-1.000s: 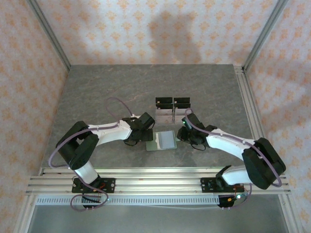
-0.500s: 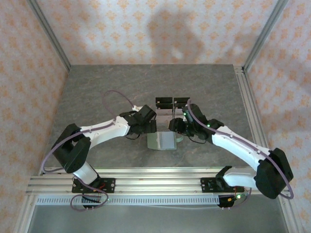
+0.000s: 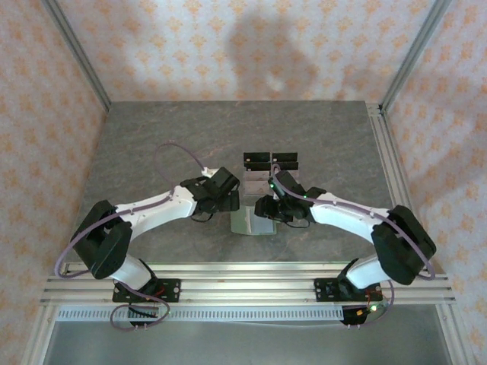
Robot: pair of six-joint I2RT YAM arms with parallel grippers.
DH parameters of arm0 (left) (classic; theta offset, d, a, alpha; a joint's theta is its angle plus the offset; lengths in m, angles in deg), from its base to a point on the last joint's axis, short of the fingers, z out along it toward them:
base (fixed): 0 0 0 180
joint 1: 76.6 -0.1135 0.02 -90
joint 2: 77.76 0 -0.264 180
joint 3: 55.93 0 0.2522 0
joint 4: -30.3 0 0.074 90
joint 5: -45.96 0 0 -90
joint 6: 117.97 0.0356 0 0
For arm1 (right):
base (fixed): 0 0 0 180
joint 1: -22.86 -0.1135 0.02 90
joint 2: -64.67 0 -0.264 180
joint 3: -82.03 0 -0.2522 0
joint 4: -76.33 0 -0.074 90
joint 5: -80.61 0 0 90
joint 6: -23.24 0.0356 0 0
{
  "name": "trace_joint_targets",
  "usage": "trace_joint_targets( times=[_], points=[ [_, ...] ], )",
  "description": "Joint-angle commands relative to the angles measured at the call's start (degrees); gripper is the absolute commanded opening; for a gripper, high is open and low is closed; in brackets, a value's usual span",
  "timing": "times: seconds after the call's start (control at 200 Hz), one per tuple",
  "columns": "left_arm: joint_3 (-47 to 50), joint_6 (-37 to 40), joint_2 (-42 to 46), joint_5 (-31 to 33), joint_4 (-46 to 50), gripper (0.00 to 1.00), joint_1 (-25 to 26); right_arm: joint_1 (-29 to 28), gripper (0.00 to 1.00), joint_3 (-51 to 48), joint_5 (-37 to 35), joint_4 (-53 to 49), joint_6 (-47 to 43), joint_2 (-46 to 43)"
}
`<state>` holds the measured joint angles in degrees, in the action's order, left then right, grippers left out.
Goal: Put the credit cards into the card holder
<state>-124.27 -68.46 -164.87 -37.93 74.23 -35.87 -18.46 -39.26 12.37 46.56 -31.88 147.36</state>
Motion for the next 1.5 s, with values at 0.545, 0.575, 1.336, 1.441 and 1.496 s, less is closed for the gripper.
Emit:
trace_joint_targets(
  times=[0.545,0.575,1.336,1.441,1.496],
  points=[
    [5.6,1.2,-0.2,1.4,-1.5,1.0,-0.5,-0.3,0.51,-4.2,-0.6,5.6,1.6,4.1],
    [5.7,1.2,-0.2,1.4,-1.6,1.0,-0.4,-0.3,0.51,-4.3,-0.6,5.6,1.7,4.1],
    [7.3,0.8,-1.5,1.3,-3.0,1.0,-0.4,-0.3,0.5,-5.3,-1.9,4.2,1.6,1.9],
    [7.4,0.8,-1.4,1.4,-3.0,1.0,-0.4,-0.3,0.5,-5.7,-2.1,4.1,1.7,1.9],
    [7.4,0.8,-1.4,1.3,-3.0,1.0,-0.4,-0.3,0.5,-5.7,-2.1,4.2,1.7,2.2]
  ],
)
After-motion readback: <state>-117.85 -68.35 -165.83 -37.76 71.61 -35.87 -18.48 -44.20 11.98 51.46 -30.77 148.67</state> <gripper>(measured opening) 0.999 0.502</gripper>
